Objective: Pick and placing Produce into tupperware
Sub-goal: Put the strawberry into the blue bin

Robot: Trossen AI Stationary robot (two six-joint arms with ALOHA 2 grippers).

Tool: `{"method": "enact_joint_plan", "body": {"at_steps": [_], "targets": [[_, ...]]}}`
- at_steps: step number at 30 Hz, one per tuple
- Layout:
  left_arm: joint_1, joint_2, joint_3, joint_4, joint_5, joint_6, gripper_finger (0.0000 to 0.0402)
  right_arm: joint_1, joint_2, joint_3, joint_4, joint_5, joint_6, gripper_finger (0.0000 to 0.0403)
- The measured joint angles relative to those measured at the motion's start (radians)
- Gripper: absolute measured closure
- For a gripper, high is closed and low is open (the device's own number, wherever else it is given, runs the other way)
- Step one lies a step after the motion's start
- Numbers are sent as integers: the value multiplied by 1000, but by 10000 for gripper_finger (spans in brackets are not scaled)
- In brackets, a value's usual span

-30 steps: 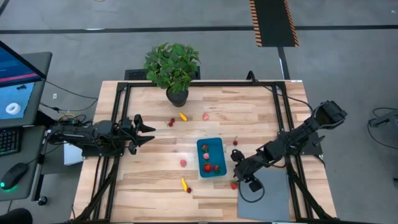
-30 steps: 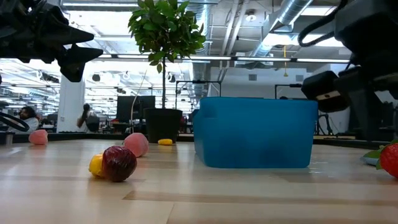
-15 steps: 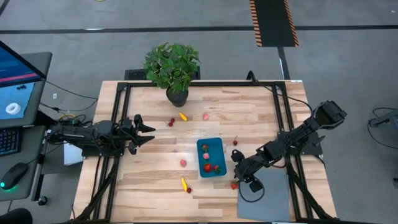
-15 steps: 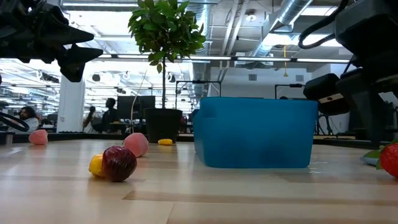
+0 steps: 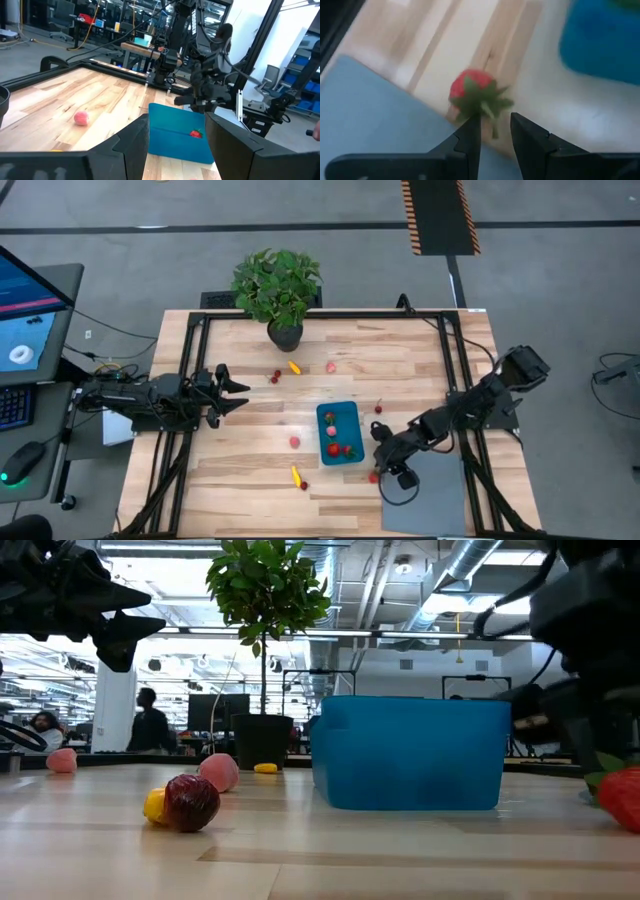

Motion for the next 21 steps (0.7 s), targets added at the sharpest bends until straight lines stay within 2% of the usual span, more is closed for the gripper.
{"method": "enact_joint_plan", "body": {"at_steps": [6, 18, 21], "targets": [[0, 0, 0, -1, 6, -6, 221, 0, 20, 1, 44, -17, -3, 287], [0, 0, 0, -1, 4, -6, 221, -4, 8, 2, 46, -56, 42, 382], [0, 0, 0, -1, 2, -6, 221, -15, 8, 12, 38, -69, 60, 383]]}}
